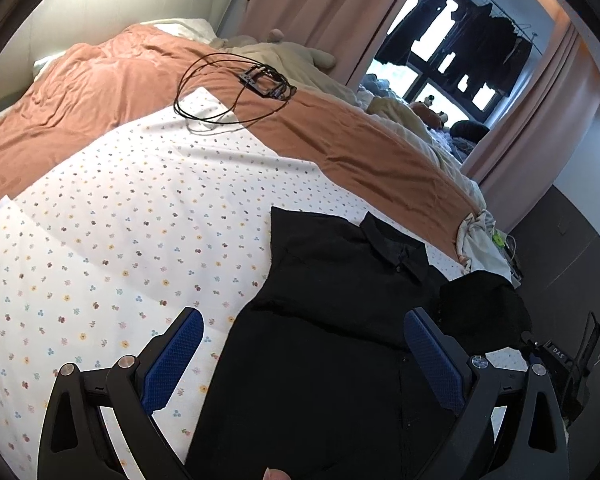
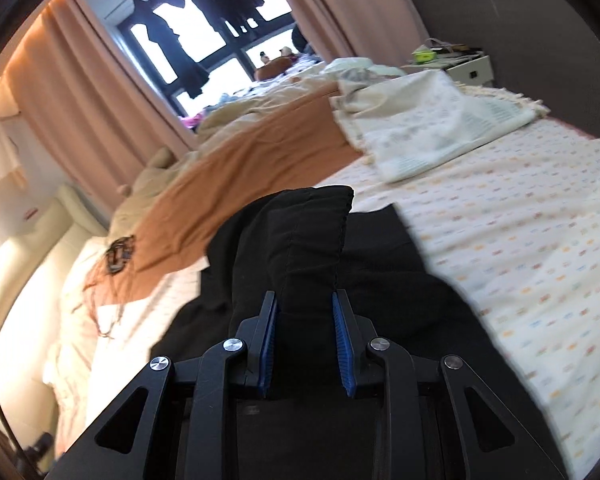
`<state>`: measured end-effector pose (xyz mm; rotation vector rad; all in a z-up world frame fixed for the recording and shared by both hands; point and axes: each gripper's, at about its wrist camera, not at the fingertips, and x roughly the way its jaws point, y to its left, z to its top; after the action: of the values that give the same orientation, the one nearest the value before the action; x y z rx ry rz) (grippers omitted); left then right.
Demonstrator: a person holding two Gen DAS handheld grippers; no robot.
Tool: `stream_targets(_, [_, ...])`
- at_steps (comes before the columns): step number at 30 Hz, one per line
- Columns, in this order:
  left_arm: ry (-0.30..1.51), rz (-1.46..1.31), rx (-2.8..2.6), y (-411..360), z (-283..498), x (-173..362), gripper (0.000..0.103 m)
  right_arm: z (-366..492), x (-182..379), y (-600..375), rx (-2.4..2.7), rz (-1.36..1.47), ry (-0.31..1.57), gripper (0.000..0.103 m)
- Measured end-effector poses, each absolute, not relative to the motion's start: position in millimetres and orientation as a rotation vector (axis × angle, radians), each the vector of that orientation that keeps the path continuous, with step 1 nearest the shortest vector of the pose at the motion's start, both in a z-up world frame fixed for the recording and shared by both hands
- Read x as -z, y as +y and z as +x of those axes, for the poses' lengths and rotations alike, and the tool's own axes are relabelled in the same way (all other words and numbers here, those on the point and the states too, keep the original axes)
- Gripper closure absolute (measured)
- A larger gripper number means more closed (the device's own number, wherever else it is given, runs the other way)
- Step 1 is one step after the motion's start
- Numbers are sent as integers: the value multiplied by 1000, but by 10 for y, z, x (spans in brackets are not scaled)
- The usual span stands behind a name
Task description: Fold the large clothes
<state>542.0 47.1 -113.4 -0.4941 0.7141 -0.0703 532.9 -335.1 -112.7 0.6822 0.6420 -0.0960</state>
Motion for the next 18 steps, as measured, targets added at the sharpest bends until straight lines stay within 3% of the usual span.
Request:
stream_targets(13, [731, -501, -14, 1178, 5331, 1303, 3, 5758, 1211, -2406, -43, 766, 663, 74])
stream_targets(16, [736, -514, -27, 1276, 5341, 1337, 3, 5892, 1242, -2066, -182, 770, 692, 67])
stream_targets(18, [736, -514, -35, 1310, 5343, 1345, 3, 5929, 1229, -1858, -229, 714, 723, 47])
